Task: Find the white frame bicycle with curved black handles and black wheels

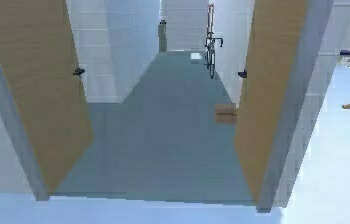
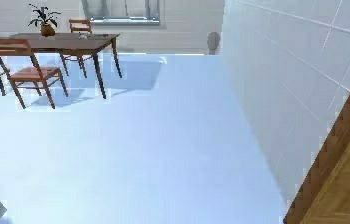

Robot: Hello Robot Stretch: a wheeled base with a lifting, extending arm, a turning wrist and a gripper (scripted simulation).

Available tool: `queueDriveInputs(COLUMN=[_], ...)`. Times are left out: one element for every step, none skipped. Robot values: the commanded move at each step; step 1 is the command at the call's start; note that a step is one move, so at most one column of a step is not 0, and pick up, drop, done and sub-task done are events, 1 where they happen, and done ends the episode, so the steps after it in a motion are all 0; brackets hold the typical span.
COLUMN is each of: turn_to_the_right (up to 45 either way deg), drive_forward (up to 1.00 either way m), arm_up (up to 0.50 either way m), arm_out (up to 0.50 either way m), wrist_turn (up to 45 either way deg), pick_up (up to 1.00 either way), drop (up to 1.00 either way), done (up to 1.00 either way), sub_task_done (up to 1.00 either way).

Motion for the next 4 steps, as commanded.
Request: queueDriveInputs(turn_to_the_right=[0.0, 0.0, 0.0, 0.0], drive_forward=[1.0, 1.0, 0.7, 0.15], arm_up=[0.0, 0.0, 0.0, 0.0], arm_out=[0.0, 0.0, 0.0, 0.0], wrist_turn=[0.0, 0.0, 0.0, 0.0], pick_up=[0.0, 0.0, 0.0, 0.0], drop=[0.0, 0.0, 0.0, 0.0], done=[0.0, 0.0, 0.0, 0.0], sub_task_done=[0.0, 0.0, 0.0, 0.0])
